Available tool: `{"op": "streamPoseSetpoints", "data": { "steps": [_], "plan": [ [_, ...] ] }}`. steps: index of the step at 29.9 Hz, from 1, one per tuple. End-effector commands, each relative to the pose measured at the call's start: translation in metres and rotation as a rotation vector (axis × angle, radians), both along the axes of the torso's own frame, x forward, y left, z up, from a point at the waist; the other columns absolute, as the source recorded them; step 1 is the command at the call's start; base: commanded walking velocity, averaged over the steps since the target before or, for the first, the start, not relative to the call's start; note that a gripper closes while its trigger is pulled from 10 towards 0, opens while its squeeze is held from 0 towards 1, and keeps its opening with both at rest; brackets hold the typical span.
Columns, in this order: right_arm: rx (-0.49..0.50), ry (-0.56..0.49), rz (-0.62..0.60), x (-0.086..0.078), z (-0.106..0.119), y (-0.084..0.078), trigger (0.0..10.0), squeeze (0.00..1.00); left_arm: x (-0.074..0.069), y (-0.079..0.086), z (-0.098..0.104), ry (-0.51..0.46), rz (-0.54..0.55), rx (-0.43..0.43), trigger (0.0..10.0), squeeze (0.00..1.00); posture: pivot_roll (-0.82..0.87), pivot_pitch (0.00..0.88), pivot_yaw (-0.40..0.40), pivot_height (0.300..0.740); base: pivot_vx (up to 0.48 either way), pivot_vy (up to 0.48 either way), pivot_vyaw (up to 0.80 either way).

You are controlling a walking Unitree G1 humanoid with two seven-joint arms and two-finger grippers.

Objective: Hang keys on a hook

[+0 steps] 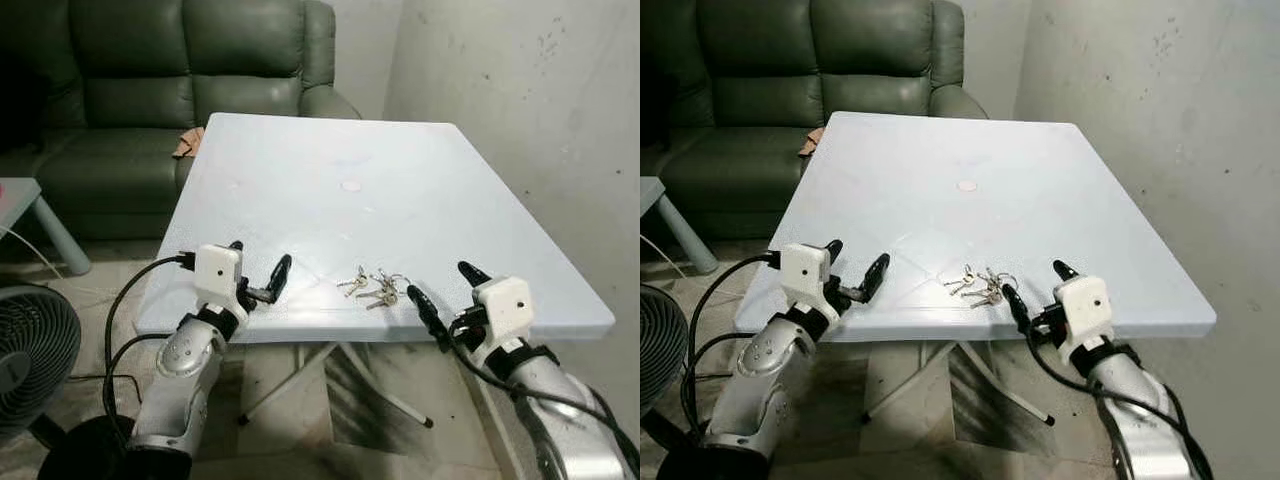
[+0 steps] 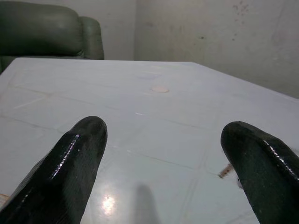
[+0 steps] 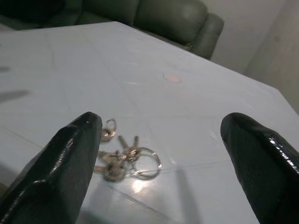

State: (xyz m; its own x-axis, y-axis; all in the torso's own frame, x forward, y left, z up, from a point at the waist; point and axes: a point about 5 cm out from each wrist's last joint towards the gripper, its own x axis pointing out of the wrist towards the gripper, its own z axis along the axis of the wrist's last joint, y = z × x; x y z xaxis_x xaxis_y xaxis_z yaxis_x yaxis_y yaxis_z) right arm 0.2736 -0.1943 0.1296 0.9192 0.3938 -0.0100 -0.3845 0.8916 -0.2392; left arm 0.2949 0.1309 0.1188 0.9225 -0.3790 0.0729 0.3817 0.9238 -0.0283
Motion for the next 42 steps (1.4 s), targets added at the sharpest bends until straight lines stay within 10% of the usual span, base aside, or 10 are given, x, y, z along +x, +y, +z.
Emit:
{"op": "streamPoseSetpoints", "data": {
  "steps": [1, 24, 27, 28, 31, 42],
  "plan": [
    [-0.002, 0.016, 0.016, 0.005, 0.001, -0.003, 10.0, 0.0, -0.003, -0.001, 0.003, -0.011, -0.005, 0.006, 10.0, 0.0, 0.0, 0.053, -0.074, 0.74, 0.0, 0.0, 0.0],
    [-0.015, 0.128, 0.197, 0.035, -0.017, 0.018, 10.0, 0.0, -0.041, 0.001, -0.003, 0.055, 0.01, 0.008, 10.0, 0.0, 0.08, 0.164, -0.123, 0.74, 0.0, 0.0, 0.0],
    [-0.047, 0.137, 0.214, 0.033, -0.021, 0.016, 8.6, 0.0, -0.042, 0.002, -0.003, 0.058, 0.012, 0.009, 10.0, 0.0, 0.08, 0.168, -0.124, 0.74, 0.0, 0.0, 0.0],
    [-0.049, 0.139, 0.216, 0.032, -0.022, 0.015, 4.2, 0.0, -0.042, 0.002, -0.003, 0.06, 0.012, 0.008, 10.0, 0.0, 0.08, 0.169, -0.123, 0.74, 0.0, 0.0, 0.0],
    [-0.039, 0.133, 0.224, 0.031, -0.023, 0.015, 0.0, 0.0, -0.043, 0.002, -0.002, 0.064, 0.013, 0.009, 10.0, 0.0, 0.07, 0.168, -0.121, 0.74, 0.0, 0.0, 0.0],
    [-0.014, 0.137, 0.254, 0.027, -0.028, 0.023, 0.0, 0.0, -0.041, 0.001, 0.0, 0.068, 0.009, 0.014, 10.0, 0.0, 0.08, 0.164, -0.116, 0.74, 0.0, 0.0, 0.0]
  ]
}}
